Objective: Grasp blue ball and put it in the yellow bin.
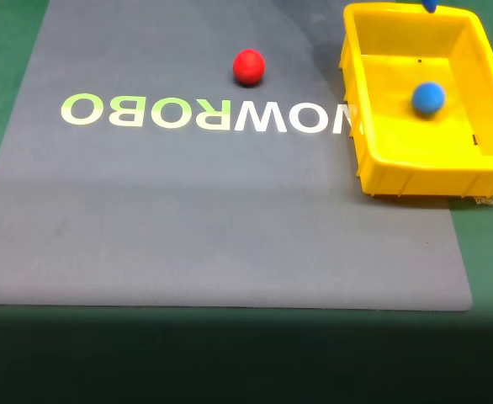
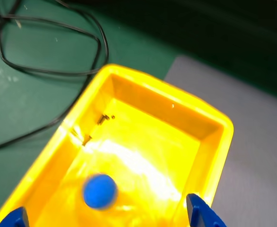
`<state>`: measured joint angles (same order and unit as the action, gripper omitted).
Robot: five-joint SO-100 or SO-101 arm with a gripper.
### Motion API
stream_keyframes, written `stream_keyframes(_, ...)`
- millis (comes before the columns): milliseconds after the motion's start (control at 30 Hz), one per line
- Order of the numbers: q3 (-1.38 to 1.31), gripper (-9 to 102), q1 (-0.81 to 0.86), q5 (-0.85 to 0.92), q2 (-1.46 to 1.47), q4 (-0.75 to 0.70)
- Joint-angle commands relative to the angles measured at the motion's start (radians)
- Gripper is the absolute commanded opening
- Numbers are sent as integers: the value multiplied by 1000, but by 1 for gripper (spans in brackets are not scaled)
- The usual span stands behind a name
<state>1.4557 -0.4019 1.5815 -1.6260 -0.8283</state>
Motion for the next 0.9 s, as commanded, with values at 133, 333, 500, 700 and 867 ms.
stream_keyframes(133,164,37,83,34,-219,15)
stream_keyframes(333,522,22,166,49,-520,41)
stream_keyframes(500,804,5,272,74,-770,54)
stream_keyframes(700,1117,0,383,124,-1054,54)
stream_keyframes(867,1335,0,417,121,-1264,21)
